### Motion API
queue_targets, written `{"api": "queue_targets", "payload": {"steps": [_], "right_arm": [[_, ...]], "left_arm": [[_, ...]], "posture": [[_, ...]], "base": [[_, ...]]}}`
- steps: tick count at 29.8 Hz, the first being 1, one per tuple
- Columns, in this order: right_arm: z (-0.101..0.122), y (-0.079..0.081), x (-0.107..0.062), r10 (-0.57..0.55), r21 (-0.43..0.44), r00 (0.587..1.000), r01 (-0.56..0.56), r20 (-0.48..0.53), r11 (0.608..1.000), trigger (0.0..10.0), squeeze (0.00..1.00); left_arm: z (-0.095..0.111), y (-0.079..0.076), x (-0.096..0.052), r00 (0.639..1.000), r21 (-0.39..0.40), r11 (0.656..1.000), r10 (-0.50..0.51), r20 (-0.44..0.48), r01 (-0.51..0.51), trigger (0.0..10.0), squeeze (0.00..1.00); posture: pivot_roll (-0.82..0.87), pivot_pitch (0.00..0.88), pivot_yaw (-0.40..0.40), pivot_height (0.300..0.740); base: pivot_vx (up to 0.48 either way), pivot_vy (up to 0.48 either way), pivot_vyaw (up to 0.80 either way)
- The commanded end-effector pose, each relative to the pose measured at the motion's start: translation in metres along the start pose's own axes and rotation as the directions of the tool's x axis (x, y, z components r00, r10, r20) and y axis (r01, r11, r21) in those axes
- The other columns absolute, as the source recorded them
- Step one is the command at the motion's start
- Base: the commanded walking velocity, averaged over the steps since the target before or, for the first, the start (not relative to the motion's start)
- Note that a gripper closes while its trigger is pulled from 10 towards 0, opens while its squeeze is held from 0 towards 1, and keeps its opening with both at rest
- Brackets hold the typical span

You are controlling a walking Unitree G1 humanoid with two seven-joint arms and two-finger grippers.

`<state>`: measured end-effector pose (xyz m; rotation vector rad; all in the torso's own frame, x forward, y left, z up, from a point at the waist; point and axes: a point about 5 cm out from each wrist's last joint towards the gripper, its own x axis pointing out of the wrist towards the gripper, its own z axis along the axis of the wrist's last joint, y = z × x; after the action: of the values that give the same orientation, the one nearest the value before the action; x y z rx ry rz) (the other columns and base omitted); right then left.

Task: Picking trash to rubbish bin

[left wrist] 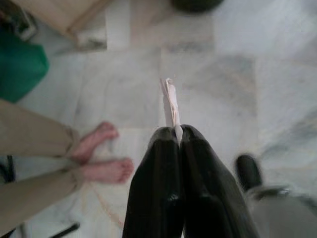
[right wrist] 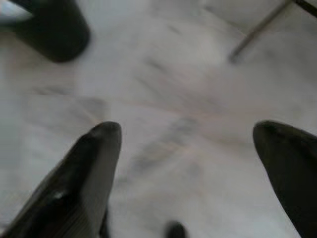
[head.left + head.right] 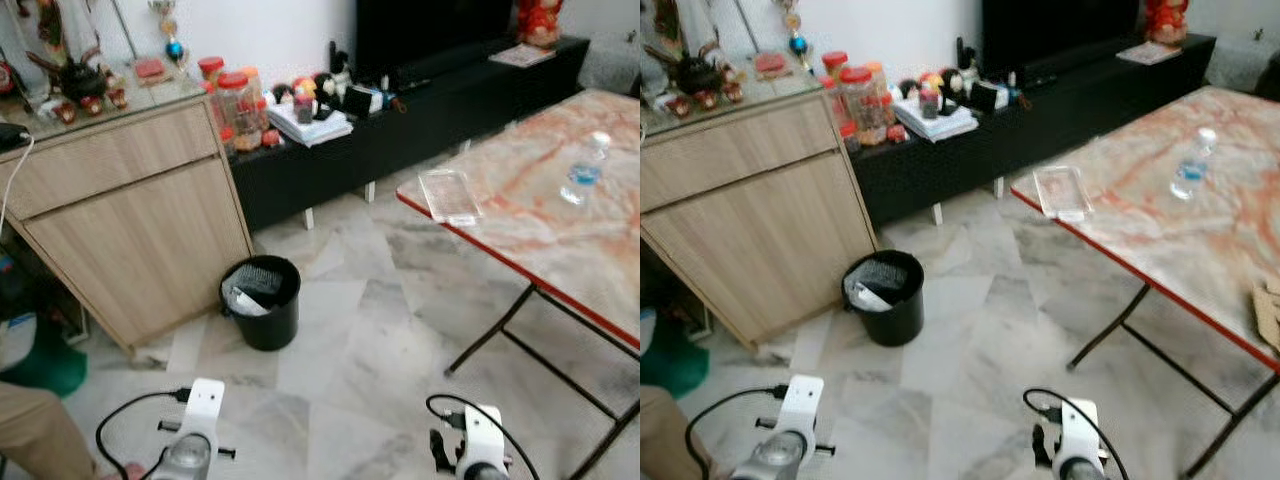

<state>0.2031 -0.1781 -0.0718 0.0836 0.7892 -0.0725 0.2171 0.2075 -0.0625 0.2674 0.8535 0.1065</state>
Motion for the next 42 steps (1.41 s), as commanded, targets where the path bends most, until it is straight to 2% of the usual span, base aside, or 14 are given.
{"api": "queue_targets", "payload": {"steps": [1, 7, 10, 14, 22, 30, 36, 42], "right_arm": [[-0.004, -0.006, -0.001, -0.015, -0.004, 1.000, 0.015, -0.016, 1.000, 10.0, 0.00], [0.000, 0.001, 0.000, 0.008, -0.044, 1.000, -0.008, -0.005, 0.999, 10.0, 0.00], [0.000, 0.002, 0.000, -0.002, -0.065, 1.000, 0.001, -0.007, 0.998, 10.0, 0.00], [-0.005, 0.001, -0.001, -0.002, -0.053, 1.000, 0.001, -0.023, 0.999, 10.0, 0.00], [-0.009, -0.002, -0.002, -0.023, -0.027, 0.999, 0.022, -0.032, 0.999, 10.0, 0.00], [-0.016, 0.003, -0.004, -0.015, -0.042, 0.999, 0.013, -0.051, 0.999, 10.0, 0.00], [-0.020, 0.005, -0.005, -0.010, -0.033, 0.998, 0.008, -0.058, 0.999, 10.0, 0.00], [-0.022, 0.007, -0.006, -0.013, -0.018, 0.998, 0.012, -0.060, 1.000, 10.0, 0.00]], "left_arm": [[0.011, -0.003, 0.002, 1.000, -0.003, 1.000, -0.003, 0.029, 0.003, 10.0, 0.00], [0.005, 0.004, 0.001, 1.000, -0.021, 1.000, 0.021, 0.014, -0.021, 10.0, 0.00], [0.004, 0.007, 0.001, 1.000, -0.022, 0.999, 0.028, 0.011, -0.027, 10.0, 0.00], [0.000, 0.011, 0.001, 0.999, -0.022, 0.999, 0.044, 0.003, -0.044, 10.0, 0.00], [-0.002, 0.012, 0.000, 0.999, -0.002, 0.999, 0.040, 0.000, -0.040, 10.0, 0.00], [0.001, 0.017, 0.001, 0.999, 0.019, 0.999, 0.043, 0.009, -0.043, 10.0, 0.00], [0.001, 0.019, 0.001, 0.999, 0.028, 0.999, 0.043, 0.009, -0.043, 10.0, 0.00], [0.001, 0.020, 0.001, 0.999, 0.040, 0.998, 0.039, 0.009, -0.040, 10.0, 0.00]], "posture": [[-0.10, 0.000, 0.042, 0.740], [-0.08, 0.000, 0.032, 0.740], [-0.07, 0.000, 0.030, 0.740], [-0.06, 0.000, 0.028, 0.740], [-0.08, 0.000, 0.054, 0.740], [-0.08, 0.000, 0.074, 0.740], [-0.08, 0.000, 0.083, 0.740], [-0.08, 0.000, 0.089, 0.740]], "base": [[0.386, 0.000, 0.00], [0.387, 0.000, 0.00], [0.389, 0.000, 0.80], [0.388, 0.000, 0.75], [0.389, 0.000, 0.00], [0.386, 0.000, 0.00], [0.386, 0.000, 0.76], [0.387, 0.000, 0.00]]}}
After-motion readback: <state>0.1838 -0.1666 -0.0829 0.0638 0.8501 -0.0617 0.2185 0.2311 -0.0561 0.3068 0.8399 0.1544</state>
